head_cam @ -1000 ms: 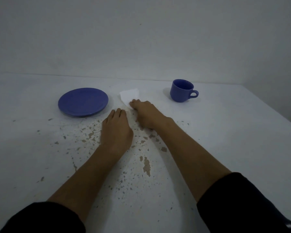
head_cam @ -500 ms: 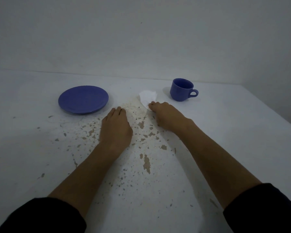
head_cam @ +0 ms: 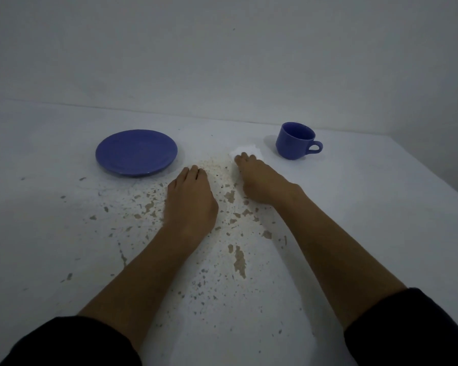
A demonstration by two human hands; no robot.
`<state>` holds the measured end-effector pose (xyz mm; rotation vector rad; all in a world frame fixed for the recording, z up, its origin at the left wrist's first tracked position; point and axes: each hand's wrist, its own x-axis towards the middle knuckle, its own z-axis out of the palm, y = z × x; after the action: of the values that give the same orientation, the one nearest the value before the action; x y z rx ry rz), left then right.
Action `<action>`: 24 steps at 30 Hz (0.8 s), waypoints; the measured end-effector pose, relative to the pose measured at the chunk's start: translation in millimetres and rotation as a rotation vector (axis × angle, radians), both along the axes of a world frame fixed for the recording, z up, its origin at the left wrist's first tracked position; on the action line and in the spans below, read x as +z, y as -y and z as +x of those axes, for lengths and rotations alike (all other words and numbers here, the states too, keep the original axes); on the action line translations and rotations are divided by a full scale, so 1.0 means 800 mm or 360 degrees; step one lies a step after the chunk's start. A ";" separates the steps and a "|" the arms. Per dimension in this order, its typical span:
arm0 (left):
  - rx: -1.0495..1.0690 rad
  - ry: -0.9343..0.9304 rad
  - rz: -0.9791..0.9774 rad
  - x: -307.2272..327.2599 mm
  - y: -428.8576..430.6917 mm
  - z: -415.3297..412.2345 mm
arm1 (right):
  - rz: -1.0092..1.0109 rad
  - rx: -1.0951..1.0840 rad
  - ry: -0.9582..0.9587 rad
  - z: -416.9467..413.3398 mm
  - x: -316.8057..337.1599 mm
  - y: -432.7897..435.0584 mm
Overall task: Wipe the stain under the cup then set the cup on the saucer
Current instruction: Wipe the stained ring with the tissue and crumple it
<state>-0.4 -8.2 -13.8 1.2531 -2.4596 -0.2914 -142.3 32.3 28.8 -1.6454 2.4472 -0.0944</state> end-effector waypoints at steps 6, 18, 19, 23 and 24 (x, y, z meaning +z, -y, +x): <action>0.0008 0.0018 0.0005 -0.001 0.001 0.000 | 0.0028 0.0254 0.0002 0.028 -0.013 -0.002; -0.0012 -0.0015 0.0001 -0.003 0.002 0.001 | -0.0128 0.0149 0.0029 0.007 -0.003 0.038; 0.0002 -0.0017 0.0011 -0.005 0.003 0.001 | -0.0133 0.0194 0.0023 0.019 -0.005 0.044; -0.0027 0.0032 0.0051 -0.011 0.009 0.001 | -0.0170 0.0454 -0.0012 0.031 -0.023 0.028; -0.0026 0.0037 0.0062 -0.011 0.009 0.000 | -0.0148 0.0489 0.0022 0.024 -0.025 0.019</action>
<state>-0.2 -15.3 -22.2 1.2595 -2.4959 -0.3323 -123.5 17.5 9.0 -2.0304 2.1786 -0.1760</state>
